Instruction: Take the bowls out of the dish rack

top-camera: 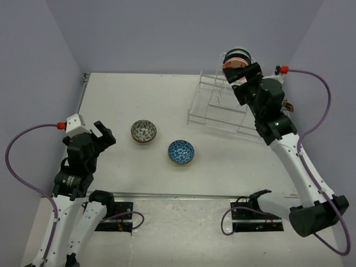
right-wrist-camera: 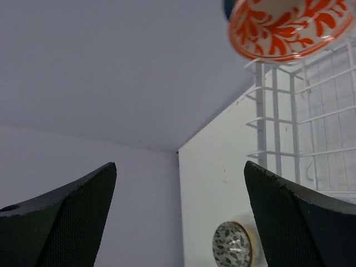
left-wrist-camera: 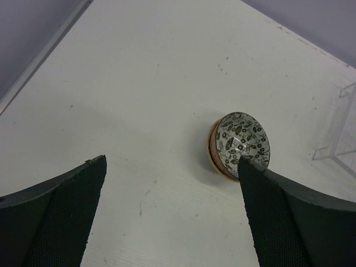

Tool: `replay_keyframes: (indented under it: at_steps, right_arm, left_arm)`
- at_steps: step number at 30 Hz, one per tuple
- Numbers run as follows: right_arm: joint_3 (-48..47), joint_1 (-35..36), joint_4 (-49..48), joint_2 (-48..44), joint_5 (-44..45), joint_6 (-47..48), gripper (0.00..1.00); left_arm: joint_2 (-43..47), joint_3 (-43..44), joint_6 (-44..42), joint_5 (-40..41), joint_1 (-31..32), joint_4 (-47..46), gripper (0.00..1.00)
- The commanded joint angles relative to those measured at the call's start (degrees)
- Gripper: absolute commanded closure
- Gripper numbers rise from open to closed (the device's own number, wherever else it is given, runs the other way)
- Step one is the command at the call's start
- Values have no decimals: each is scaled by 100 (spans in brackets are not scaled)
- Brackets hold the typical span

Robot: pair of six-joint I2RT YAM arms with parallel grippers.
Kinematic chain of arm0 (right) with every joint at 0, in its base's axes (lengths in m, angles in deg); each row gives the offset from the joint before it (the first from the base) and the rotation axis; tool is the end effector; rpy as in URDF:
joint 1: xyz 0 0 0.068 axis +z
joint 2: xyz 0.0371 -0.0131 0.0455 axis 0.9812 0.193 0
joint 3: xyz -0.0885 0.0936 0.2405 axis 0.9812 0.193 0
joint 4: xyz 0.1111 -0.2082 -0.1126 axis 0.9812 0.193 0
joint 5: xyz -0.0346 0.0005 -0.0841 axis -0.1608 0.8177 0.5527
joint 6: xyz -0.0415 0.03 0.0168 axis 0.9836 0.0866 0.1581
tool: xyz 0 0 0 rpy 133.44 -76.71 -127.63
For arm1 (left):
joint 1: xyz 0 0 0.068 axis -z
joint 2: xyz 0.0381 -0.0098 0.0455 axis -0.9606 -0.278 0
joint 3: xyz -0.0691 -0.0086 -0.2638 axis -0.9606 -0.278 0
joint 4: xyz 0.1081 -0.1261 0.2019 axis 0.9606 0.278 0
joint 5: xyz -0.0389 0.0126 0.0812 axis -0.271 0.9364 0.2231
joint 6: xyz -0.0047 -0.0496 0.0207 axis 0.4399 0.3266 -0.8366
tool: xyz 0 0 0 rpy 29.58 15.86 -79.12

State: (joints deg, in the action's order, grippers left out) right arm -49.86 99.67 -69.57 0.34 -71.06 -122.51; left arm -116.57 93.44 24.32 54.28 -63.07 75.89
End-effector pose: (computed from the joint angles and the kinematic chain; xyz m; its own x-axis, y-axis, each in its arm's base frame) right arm 0.2389 0.0855 0.4448 -0.2255 0.8009 -0.5547 -0.0605 0.5568 0.8285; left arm 0.1070 -0.0060 0.3277 -0.2211 -0.4281 -0.8763 -0.3487 0.8738 -0.3389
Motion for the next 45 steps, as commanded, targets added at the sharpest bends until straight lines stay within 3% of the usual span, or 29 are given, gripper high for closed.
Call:
replay_keyframes:
  at_steps: [1,4,9,17,21,28,33,38,41,42,45]
  right_arm:
    - [1024,-409,-1877,117,481,-3110,4]
    - [984,-647,-2370,512,675,-3643,11]
    - [694,-928,-2907,1241,561,-3592,19]
    - [-36,-1139,-2573,2015,807,-3618,33]
    - [-528,-1165,-2188,2375,886,-3572,35]
    - [-511,-1174,-2275,2640,1097,-3740,42]
    - [-467,-1201,-2336,2806,1264,-3749,59]
    - [-301,-1236,-2537,2895,1282,-3784,64]
    - [-143,-1236,-2739,2860,1264,-3819,76]
    - [-107,-1236,-2775,2833,1264,-3811,84]
    - [25,-1236,-2960,2728,1335,-3802,85]
  left_arm:
    - [117,12,-183,-177,2,-339,0]
    - [310,-50,-192,-195,2,-392,0]
    - [443,-85,-218,-257,2,-436,0]
    - [451,-94,-279,-424,2,-488,0]
    - [531,-111,-280,-459,2,-497,0]
    - [522,-102,-297,-503,55,-497,0]
    - [513,-94,-288,-468,125,-471,0]
    - [504,-76,-280,-433,187,-453,0]
    - [469,-67,-280,-433,204,-453,0]
    - [460,-67,-280,-433,205,-453,0]
    - [452,-67,-288,-441,213,-453,0]
